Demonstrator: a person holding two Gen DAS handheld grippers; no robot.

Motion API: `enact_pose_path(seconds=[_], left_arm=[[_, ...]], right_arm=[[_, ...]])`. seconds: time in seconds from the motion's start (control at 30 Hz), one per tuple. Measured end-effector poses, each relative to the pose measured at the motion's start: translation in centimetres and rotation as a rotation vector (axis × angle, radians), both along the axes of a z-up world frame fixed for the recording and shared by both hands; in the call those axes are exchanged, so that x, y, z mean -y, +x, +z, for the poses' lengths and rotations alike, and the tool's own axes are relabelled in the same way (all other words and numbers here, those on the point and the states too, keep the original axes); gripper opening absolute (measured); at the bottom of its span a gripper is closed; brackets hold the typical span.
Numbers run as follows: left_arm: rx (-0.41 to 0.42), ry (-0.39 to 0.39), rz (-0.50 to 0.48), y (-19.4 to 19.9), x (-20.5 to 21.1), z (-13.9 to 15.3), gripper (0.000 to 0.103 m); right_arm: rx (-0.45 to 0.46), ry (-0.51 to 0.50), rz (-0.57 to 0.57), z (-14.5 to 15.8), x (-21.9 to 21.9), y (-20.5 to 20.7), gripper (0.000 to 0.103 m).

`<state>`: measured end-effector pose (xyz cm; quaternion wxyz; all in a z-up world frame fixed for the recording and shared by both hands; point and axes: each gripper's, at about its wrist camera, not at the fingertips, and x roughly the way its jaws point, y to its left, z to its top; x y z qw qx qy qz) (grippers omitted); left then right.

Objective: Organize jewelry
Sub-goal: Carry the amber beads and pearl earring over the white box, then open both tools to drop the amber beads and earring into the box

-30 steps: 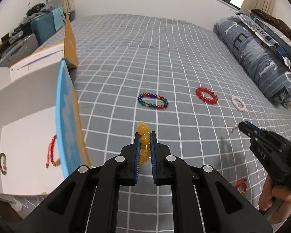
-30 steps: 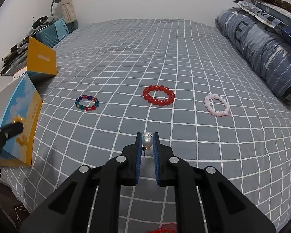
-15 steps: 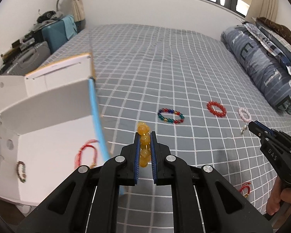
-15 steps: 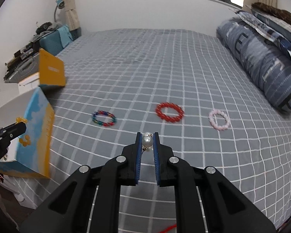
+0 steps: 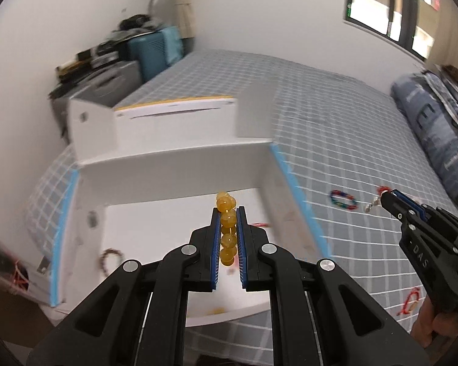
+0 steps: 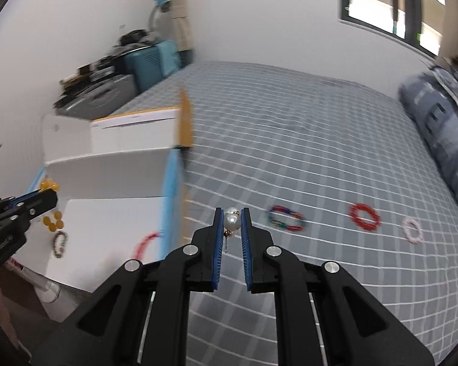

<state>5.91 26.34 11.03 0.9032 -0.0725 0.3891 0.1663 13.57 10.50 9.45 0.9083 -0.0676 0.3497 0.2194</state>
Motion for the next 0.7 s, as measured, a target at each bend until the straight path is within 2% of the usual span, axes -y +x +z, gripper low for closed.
enact_pose_path(seconds=[0.17, 0.33, 0.5, 0.7], left_arm=[[-0.030, -0.007, 0.065, -1.3, -4.2, -1.4, 0.009], [-0.076, -0.016, 0.113, -1.9, -7.1, -3.8, 0.009], [-0.129, -0.042, 0.132, -1.7, -9.1, -6.8, 0.009], [-0.159, -0.052, 0.140, -1.9, -9.6, -8.3, 0.009]], right_arm=[[-0.016, -0.015, 0.079, -0.8, -5.3, -1.3, 0.011], [-0.059, -0.054, 0.122, -3.2, -9.5, -1.4, 0.011], [-0.127, -0.107, 0.138, -6.3, -11.9, -0.7, 0.011], [-0.166, -0.155, 0.139, -8.5, -12.5, 0.0, 0.011]])
